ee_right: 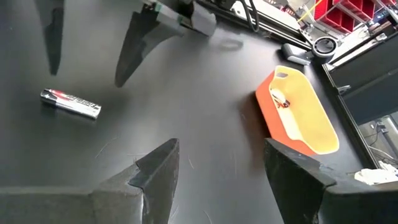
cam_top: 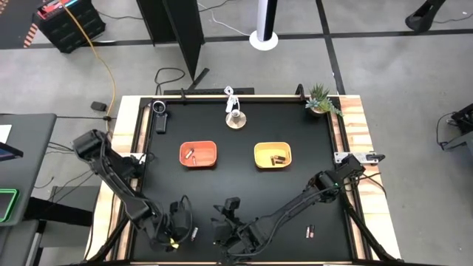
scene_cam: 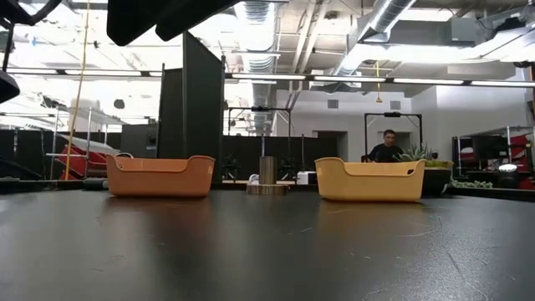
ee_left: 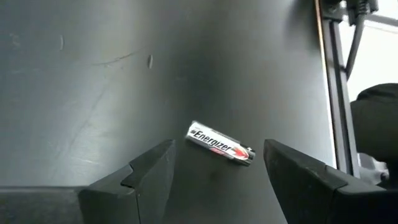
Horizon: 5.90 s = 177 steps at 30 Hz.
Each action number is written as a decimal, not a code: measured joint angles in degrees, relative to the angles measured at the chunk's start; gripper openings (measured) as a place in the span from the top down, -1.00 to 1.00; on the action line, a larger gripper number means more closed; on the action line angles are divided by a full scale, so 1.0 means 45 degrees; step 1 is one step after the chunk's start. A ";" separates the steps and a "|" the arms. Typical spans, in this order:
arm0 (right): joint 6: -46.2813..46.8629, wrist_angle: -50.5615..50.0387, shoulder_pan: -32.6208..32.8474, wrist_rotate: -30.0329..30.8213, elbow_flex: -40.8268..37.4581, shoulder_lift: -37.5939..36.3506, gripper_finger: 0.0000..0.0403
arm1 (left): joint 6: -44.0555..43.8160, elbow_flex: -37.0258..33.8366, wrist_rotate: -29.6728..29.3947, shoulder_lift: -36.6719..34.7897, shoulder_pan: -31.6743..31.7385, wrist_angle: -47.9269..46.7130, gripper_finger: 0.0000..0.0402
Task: Sort batteries
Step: Put the silver battery into the orange bin
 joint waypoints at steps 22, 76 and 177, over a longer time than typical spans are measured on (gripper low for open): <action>-0.0122 0.0103 0.0083 -0.0005 0.0000 0.0010 -0.23 | -0.3550 0.0851 -0.0052 0.0824 0.0117 -0.0523 -0.24; -0.0112 0.0085 0.0068 0.0078 0.0000 0.0019 -0.23 | -0.3043 0.0914 0.0474 0.2816 0.0273 -0.2090 0.05; -0.8680 0.8734 -0.6207 -1.0497 -0.2279 -0.0741 -0.23 | 1.2726 -0.0883 -0.3311 -1.2302 0.6119 -0.0514 -0.08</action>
